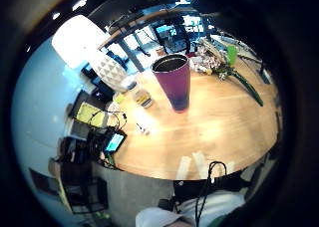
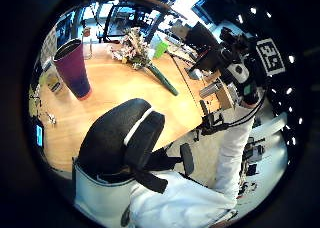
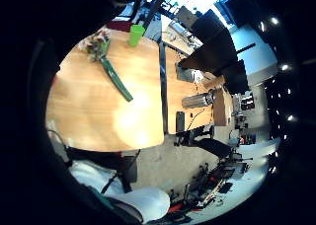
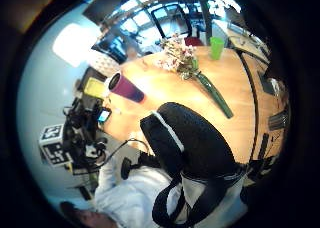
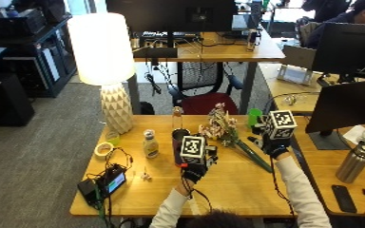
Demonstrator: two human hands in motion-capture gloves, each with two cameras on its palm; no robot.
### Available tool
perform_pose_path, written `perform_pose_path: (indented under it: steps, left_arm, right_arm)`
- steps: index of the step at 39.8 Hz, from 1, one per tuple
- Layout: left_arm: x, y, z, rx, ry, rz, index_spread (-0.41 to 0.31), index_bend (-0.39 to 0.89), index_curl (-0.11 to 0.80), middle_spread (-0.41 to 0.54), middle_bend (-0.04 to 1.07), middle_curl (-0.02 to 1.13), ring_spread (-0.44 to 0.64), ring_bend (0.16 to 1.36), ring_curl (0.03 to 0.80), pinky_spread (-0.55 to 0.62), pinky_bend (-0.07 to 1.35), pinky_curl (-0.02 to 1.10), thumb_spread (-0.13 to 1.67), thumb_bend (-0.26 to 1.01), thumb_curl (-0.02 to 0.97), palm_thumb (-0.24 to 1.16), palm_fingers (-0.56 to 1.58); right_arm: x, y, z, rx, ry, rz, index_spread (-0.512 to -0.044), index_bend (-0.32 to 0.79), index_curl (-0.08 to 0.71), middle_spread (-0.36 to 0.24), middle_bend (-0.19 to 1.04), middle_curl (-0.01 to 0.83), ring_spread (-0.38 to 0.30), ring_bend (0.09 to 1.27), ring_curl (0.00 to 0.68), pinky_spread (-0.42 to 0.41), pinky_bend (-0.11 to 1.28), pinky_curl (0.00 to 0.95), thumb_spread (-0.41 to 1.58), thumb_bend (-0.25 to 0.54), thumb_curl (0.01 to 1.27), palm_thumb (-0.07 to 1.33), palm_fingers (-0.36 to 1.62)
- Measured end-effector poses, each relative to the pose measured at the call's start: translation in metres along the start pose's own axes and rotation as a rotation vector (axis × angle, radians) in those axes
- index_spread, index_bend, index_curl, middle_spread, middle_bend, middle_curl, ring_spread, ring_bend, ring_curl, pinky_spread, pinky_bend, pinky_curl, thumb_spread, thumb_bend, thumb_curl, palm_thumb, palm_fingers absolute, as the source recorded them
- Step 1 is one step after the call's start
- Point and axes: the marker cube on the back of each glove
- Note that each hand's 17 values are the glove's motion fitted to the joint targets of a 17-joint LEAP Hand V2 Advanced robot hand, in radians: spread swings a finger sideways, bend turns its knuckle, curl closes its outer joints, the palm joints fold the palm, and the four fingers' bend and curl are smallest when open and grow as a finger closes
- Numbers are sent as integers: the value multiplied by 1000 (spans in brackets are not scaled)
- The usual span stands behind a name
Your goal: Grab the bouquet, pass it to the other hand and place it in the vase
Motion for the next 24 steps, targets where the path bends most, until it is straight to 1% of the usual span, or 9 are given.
perform_pose_path:
  steps: [2,4,9,12,15,18,20,23,24]
  left_arm:
    - [-3,-2,3,-8,-14,-4,7,164,71,129,147,51,169,445,110,222,373,107,524,66,51,144,333]
    - [-4,-3,6,-16,-15,-4,8,166,93,150,150,71,198,468,137,258,387,136,623,59,65,150,314]
    - [-2,-5,10,-36,7,6,9,171,139,183,157,103,248,501,173,316,404,177,793,37,97,160,284]
    - [-2,-8,13,-32,10,13,10,171,162,196,159,117,266,512,185,336,414,197,858,22,114,164,273]
    - [1,-9,15,-38,30,18,10,171,182,204,162,130,279,521,194,350,418,211,904,6,130,169,262]
    - [0,-7,16,-73,19,18,10,170,200,209,164,142,288,528,202,360,420,224,937,-8,145,173,254]
    - [-1,-5,16,-93,3,19,10,170,210,212,165,149,293,532,207,364,421,232,954,-13,154,174,249]
    - [-2,1,10,-111,-11,20,11,171,226,215,164,159,298,535,213,369,425,242,973,-18,166,173,246]
    - [-2,2,8,-113,-13,18,11,171,231,216,164,162,299,536,215,366,425,245,978,-21,171,170,244]
  right_arm:
    - [0,-1,1,-3,-3,1,-240,65,27,-28,227,82,63,363,94,176,513,152,559,142,58,250,351]
    - [1,-4,4,2,-3,0,-277,73,43,-33,235,107,74,383,123,204,537,186,671,140,69,262,329]
    - [6,-14,14,20,-4,1,-333,88,65,-40,251,156,92,414,163,247,569,233,867,122,95,278,291]
    - [4,-8,10,-12,-7,13,-353,94,75,-42,256,179,99,428,177,262,579,250,943,108,109,284,277]
    - [7,-11,12,-15,4,11,-365,99,85,-44,260,199,103,438,189,272,586,263,998,94,121,289,265]
    - [8,-13,11,-35,8,11,-374,102,93,-45,265,219,104,448,201,278,590,273,1039,78,133,295,258]
    - [5,-12,6,-72,-5,13,-376,99,97,-45,280,233,102,454,207,282,587,278,1059,68,141,298,260]
    - [0,-6,-5,-147,-36,8,-375,43,81,-45,367,272,89,538,233,285,548,270,1083,54,151,303,355]
    - [-2,-5,-9,-167,-47,6,-374,44,78,-45,373,276,85,554,237,287,547,271,1090,49,155,305,367]
